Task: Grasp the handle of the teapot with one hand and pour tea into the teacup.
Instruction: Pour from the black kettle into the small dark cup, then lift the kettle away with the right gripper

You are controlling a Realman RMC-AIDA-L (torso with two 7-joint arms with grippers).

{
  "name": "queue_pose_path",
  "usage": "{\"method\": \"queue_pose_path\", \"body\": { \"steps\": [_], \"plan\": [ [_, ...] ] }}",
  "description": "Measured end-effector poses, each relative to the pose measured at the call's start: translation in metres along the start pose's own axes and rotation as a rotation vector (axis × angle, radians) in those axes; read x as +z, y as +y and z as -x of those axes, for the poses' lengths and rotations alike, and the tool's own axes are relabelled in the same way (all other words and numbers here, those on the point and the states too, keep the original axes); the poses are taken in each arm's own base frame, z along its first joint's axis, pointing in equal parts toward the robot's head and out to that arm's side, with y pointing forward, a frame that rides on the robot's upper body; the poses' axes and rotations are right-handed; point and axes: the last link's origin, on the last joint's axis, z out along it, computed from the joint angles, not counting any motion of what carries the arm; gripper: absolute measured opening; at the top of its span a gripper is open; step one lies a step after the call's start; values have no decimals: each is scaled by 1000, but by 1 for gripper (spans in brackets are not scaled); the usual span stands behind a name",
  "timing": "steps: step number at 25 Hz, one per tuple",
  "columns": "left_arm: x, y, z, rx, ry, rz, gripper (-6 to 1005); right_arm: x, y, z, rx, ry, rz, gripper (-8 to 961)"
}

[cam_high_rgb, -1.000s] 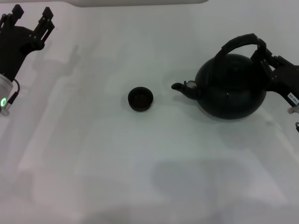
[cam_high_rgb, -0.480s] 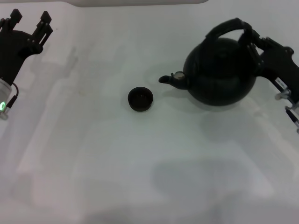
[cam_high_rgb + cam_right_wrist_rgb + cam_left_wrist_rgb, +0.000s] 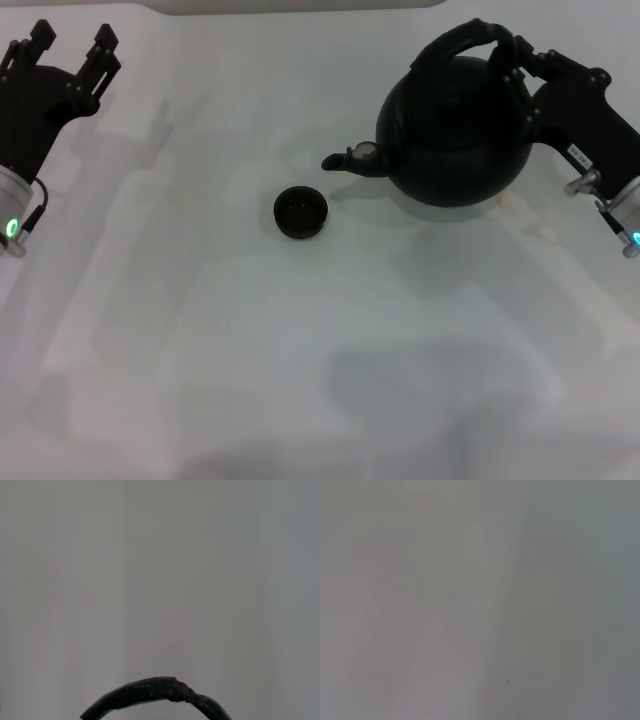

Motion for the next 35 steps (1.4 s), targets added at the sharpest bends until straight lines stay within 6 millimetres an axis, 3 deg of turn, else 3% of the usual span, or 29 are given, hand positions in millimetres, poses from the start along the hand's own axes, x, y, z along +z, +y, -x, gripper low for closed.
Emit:
{"method": "queue_pose_path", "body": {
  "steps": [8, 35],
  "plan": [
    [1, 1, -1, -3, 4, 0, 777, 11, 5, 4, -102, -9, 25, 201],
    [0, 3, 2, -24, -4, -7, 777, 20, 15, 8, -333, -29, 80, 177]
  ]
}}
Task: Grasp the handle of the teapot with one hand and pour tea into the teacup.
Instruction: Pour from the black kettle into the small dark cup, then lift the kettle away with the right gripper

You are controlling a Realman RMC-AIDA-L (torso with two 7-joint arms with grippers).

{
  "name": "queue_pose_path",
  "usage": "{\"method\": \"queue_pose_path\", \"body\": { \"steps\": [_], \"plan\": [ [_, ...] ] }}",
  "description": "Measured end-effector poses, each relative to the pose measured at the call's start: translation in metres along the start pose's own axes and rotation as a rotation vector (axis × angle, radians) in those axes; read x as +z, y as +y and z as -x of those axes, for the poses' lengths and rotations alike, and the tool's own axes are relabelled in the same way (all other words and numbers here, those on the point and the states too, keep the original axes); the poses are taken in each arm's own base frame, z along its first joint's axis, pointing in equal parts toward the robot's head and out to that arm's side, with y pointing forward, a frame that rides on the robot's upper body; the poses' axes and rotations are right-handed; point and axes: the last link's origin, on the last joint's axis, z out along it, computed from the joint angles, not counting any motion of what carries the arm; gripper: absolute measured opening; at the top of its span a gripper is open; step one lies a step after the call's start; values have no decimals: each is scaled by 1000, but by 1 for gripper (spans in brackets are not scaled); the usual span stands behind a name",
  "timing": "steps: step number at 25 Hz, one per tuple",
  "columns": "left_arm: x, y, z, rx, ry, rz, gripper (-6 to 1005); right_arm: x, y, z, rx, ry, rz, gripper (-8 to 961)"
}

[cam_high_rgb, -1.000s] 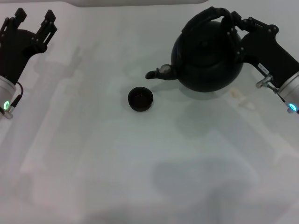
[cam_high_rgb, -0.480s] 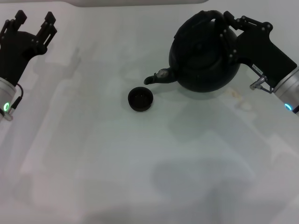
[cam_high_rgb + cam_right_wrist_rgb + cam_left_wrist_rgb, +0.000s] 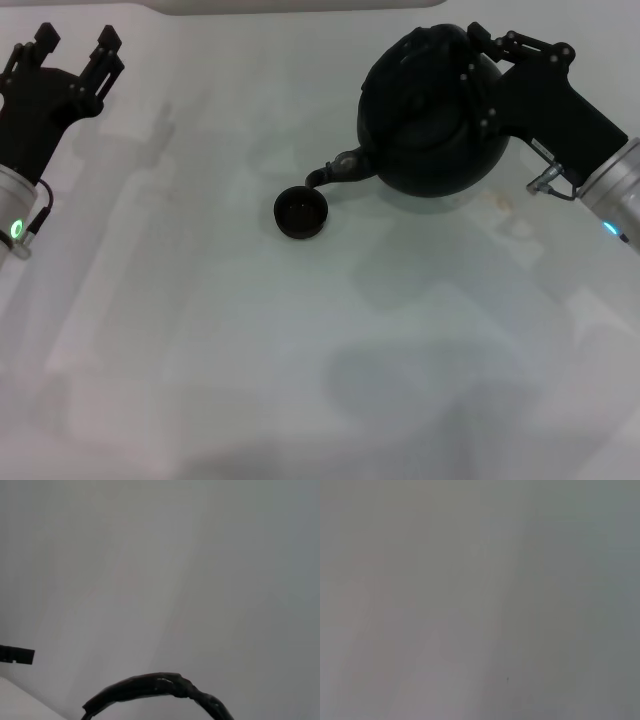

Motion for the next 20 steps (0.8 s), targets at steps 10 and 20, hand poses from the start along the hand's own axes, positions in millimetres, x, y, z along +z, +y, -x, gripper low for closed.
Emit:
{"method": "queue_pose_path", "body": {
  "steps": [10, 20],
  "plan": [
    [0, 0, 0, 1, -1, 0, 777, 1, 1, 0, -38, -1, 4, 165],
    [0, -1, 0, 0, -1, -3, 777, 5, 3, 5, -93, -22, 3, 165]
  ]
}}
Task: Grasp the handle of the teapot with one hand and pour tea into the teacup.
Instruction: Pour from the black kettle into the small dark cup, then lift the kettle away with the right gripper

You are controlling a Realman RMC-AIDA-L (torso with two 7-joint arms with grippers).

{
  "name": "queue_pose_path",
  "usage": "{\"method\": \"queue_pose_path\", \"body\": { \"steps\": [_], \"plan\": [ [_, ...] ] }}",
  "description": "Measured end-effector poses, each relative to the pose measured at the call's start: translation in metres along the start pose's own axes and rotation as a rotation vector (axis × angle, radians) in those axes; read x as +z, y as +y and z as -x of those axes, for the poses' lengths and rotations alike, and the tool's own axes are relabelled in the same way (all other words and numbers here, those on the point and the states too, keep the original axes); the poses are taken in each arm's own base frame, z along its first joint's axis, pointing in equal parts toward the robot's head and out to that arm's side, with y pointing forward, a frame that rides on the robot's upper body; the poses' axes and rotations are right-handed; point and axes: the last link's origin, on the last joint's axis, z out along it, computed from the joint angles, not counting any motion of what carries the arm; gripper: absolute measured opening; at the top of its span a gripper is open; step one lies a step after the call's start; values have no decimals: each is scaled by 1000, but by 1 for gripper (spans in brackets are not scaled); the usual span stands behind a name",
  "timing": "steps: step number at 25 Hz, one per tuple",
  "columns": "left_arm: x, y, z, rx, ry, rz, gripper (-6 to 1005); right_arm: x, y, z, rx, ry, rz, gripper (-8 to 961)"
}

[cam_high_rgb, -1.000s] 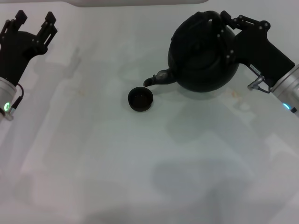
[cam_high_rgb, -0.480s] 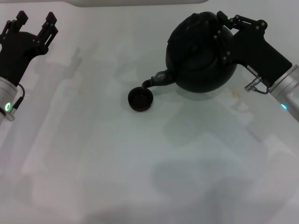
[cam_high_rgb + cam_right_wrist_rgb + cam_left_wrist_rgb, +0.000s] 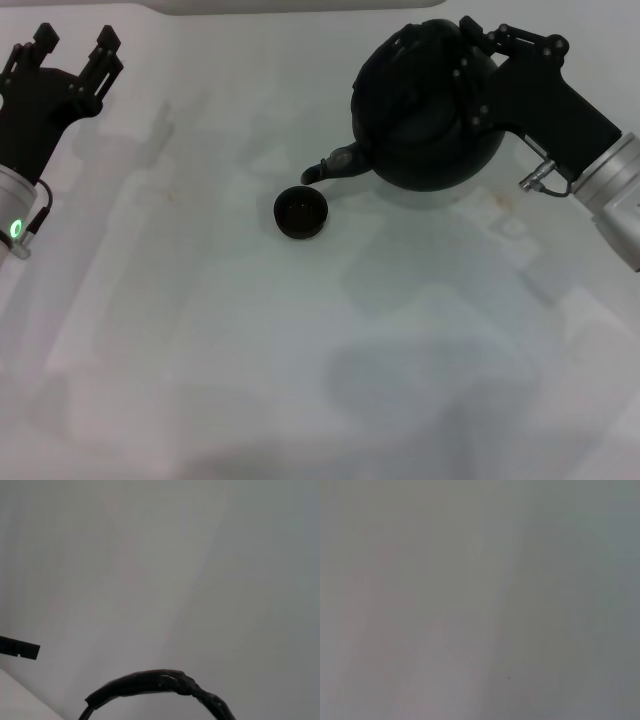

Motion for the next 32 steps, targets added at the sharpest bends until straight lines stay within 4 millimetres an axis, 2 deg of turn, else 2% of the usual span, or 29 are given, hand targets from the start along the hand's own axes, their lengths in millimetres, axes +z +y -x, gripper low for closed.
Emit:
{"method": "queue_pose_path", "body": {
  "steps": [32],
  "plan": [
    [0, 0, 2, 1, -12, -3, 777, 2, 6, 1, -91, -5, 23, 154]
  ]
}}
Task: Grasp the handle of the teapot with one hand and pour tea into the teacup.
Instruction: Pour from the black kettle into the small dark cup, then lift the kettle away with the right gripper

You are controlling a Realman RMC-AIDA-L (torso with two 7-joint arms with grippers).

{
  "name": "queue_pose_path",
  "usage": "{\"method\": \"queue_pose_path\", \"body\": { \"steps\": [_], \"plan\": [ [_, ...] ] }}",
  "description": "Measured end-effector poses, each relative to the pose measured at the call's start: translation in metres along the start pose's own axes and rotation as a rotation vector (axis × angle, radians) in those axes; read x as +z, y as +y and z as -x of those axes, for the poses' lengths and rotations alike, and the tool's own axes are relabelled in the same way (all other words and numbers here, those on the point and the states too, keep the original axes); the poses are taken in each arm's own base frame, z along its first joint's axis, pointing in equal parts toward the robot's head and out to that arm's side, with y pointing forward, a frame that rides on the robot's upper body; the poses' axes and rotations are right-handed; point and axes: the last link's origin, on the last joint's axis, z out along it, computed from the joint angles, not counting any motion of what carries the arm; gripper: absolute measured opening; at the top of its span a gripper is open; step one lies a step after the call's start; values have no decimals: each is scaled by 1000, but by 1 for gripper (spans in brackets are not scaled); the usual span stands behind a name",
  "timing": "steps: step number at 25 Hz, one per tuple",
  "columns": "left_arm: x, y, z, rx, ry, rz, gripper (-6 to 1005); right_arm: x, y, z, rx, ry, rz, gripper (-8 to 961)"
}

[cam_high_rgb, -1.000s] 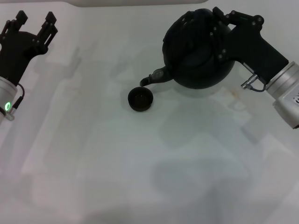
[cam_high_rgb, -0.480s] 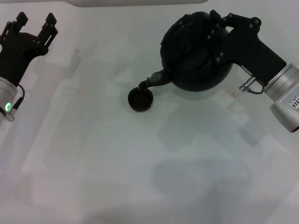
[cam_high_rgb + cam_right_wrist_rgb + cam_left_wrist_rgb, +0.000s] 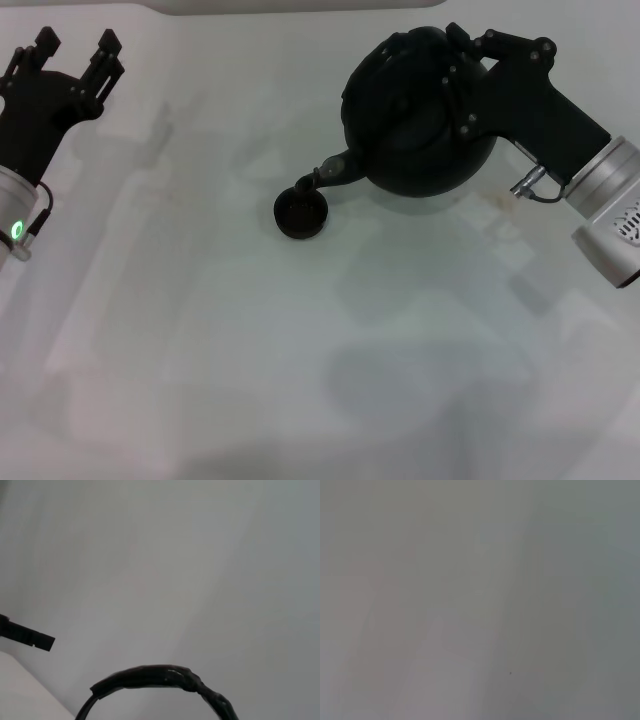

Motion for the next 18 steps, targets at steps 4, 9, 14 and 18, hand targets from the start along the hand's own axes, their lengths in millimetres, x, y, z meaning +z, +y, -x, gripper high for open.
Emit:
{"method": "queue_pose_path", "body": {
  "steps": [4, 9, 14, 18],
  "plan": [
    [0, 0, 0, 0, 0, 0, 777, 0, 0, 0, -22, -1, 0, 150],
    [0, 0, 0, 0, 0, 0, 776, 1, 0, 1, -32, -3, 0, 146],
    [0, 0, 0, 0, 0, 0, 777, 1, 0, 1, -33, -4, 0, 145],
    [0, 0, 0, 0, 0, 0, 775, 2, 0, 2, -62, -7, 0, 142]
  ]
}}
